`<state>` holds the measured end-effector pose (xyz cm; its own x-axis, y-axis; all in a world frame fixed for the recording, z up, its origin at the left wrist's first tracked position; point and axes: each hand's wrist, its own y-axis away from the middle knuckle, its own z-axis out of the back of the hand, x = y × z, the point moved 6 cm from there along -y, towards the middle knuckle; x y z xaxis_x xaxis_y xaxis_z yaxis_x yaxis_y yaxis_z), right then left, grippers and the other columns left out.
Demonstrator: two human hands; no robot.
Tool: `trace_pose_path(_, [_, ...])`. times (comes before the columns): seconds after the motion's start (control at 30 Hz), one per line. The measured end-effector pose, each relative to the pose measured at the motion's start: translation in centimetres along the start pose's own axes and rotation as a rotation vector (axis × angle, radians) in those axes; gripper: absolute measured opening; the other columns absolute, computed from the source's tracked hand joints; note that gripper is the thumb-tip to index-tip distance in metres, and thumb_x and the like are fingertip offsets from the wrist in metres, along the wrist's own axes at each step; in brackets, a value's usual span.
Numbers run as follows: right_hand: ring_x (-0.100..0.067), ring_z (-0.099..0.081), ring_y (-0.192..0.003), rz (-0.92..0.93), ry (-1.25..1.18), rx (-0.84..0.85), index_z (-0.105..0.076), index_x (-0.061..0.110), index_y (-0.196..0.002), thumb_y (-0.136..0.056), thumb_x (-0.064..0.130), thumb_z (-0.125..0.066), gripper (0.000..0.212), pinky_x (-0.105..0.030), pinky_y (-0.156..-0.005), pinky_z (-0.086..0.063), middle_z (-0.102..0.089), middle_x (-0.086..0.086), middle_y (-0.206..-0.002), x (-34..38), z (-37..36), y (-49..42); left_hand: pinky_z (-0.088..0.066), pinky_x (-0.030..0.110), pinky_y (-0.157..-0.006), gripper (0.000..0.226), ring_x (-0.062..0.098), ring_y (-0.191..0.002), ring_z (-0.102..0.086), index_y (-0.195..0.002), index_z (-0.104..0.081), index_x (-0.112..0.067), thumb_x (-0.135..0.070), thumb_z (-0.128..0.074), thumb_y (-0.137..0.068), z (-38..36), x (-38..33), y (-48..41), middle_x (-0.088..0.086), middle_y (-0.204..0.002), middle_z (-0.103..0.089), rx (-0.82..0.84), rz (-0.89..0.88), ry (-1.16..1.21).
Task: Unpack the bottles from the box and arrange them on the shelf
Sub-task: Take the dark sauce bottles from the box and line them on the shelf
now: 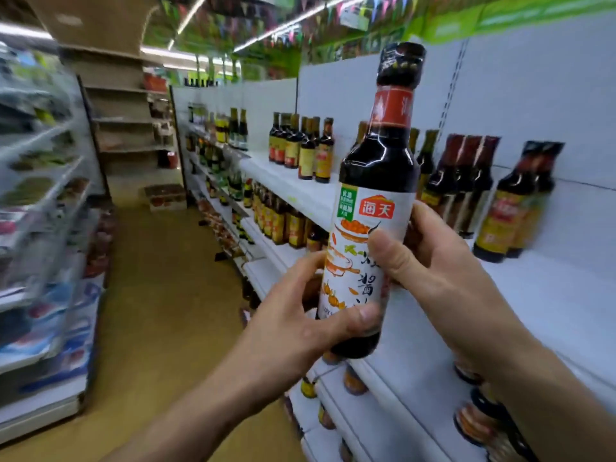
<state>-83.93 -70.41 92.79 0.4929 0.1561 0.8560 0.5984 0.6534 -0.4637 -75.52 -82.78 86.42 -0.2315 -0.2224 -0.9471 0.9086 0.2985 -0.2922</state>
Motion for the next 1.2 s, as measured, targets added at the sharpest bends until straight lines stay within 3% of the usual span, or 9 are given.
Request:
trace_pose_path(0.13, [-0.001,-0.071,-0.106,0.012,0.105,-0.097,-0.059,0.029,-0.127,-0.082,0.047,-0.063,0.048,-0.023,-0.087,-0.060,-0.075,0.015,-0.114,2.4,6.7,2.2,-0.055,0.039,-0.099,0.055,0.009,-0.114,-0.069,-0.129,-0.059,-0.036,-0.040,-0.080,-0.078,-6.5,-3.0,-2.1,-0.009,-0.121,-0.074,0.092,-0.068,0.012])
trace_pose_path(0.2, [-0.003,-0.071,-0.107,0.007,0.147,-0.163,-0.060,0.030,-0.127,-0.081,0.050,-0.063,0.050,-0.029,-0.088,-0.060,-0.075,0.014,-0.115,3.4,10.7,3.8,-0.055,0.041,-0.100,0.056,0.011,-0.113,-0.070,-0.129,-0.059,-0.036,-0.040,-0.080,-0.078,-10.5,-4.2,-3.1,-0.008,-0.120,-0.074,0.147,-0.081,0.031])
trace_pose_path(0.4, [-0.008,-0.074,-0.101,-0.054,0.218,-0.313,-0.063,0.026,-0.118,-0.080,0.047,-0.064,0.043,-0.029,-0.082,-0.061,-0.077,0.009,-0.107,4.9,21.2,8.9,-0.055,0.042,-0.100,0.049,0.014,-0.109,-0.072,-0.128,-0.060,-0.029,-0.030,-0.080,-0.083,-22.6,-6.7,-5.3,-0.004,-0.115,-0.076,0.310,-0.114,0.106])
trace_pose_path(0.67, [-0.010,-0.072,-0.105,-0.144,0.368,-0.480,-0.061,0.028,-0.122,-0.082,0.053,-0.063,0.047,-0.040,-0.093,-0.059,-0.075,0.007,-0.113,5.2,32.9,15.9,-0.054,0.045,-0.102,0.044,0.015,-0.110,-0.072,-0.125,-0.060,-0.028,-0.031,-0.079,-0.086,-36.7,-8.0,-6.4,-0.004,-0.117,-0.076,0.505,-0.115,0.171])
trace_pose_path(0.93, [-0.002,-0.071,-0.104,-0.230,0.430,-0.619,-0.059,0.030,-0.122,-0.079,0.056,-0.065,0.050,-0.035,-0.092,-0.060,-0.074,0.013,-0.112,4.1,40.6,21.6,-0.060,0.030,-0.093,0.044,0.015,-0.104,-0.074,-0.126,-0.057,-0.019,-0.013,-0.078,-0.087,-47.7,-7.8,-6.7,0.000,-0.112,-0.077,0.679,-0.062,0.212])
trace_pose_path(1.2, [-0.006,-0.073,-0.100,-0.281,0.419,-0.784,-0.060,0.029,-0.115,-0.077,0.059,-0.065,0.049,-0.036,-0.091,-0.060,-0.076,0.010,-0.107,2.1,46.2,25.7,-0.058,0.033,-0.094,0.044,0.013,-0.103,-0.074,-0.125,-0.055,-0.022,-0.015,-0.078,-0.088,-56.0,-6.0,-7.4,-0.001,-0.113,-0.076,0.813,-0.040,0.227])
